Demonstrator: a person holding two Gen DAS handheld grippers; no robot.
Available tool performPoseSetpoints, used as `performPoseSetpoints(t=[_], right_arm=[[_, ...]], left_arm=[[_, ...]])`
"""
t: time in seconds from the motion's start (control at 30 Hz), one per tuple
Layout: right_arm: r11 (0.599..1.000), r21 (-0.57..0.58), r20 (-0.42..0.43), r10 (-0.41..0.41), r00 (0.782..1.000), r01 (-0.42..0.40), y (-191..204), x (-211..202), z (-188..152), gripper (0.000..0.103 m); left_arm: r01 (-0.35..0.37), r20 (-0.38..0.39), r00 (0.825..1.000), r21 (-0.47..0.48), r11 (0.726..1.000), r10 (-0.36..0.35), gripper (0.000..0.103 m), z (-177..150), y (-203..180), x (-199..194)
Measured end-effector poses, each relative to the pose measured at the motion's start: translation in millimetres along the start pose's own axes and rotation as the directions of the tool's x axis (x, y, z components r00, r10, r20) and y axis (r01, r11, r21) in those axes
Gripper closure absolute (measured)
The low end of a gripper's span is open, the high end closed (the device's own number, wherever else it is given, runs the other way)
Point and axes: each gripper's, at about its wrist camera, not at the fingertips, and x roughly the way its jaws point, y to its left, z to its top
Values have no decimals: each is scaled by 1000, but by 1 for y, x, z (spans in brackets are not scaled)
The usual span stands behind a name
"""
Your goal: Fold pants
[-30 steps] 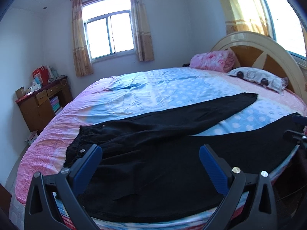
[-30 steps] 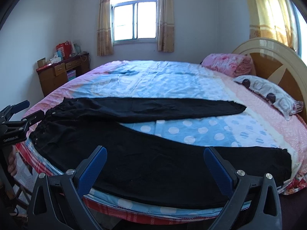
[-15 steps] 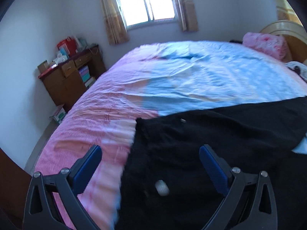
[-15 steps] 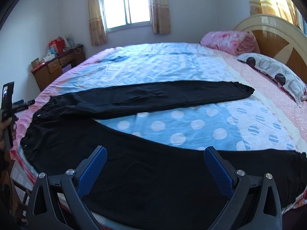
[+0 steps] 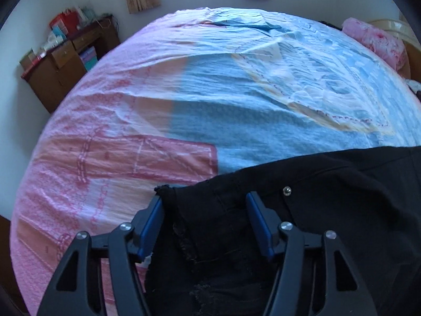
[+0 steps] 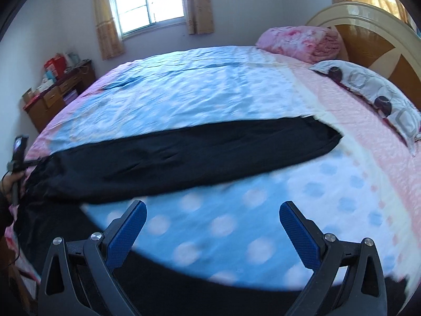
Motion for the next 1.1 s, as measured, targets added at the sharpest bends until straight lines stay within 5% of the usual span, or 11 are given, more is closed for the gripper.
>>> performPoseSetpoints(t=[0.07,0.17,0.2,0.5,0.73,0.77,0.83,0.9,1.1], right_arm=[[999,46,-15,-10,1000,11,-28,13,20,5],[994,108,-76,-17,997,25,-72,44,51,41],[991,128,-94,-22,995,34,-84,54,59,43],[972,164,-194,-135,972,168,-167,161,138,43],[980,145,-349,-76,934,134,-190,240,148,43],[983,130,-342,-75,937,127,-189,241,147,45],[990,123,-318,-28,948,71,-185,237,148,76],[994,86,-313,-43,949,74,-178,230,148,88],[998,20,-203,-51,978,56,-156,174,151,96]], left_arm=[[18,-5,1000,1,1000,-18,45,2,2,1],[33,-13,999,5,999,-33,47,4,3,5],[28,-11,1000,13,1000,-28,47,4,1,5],[13,-13,1000,24,1000,-13,47,7,-1,9],[3,15,1000,35,999,-4,47,4,-2,10],[7,18,1000,35,999,-8,50,4,-2,9],[19,25,999,39,999,-20,58,4,-3,8],[27,24,999,64,998,-29,73,5,-10,5],[51,67,996,43,998,-54,79,11,-9,-25]])
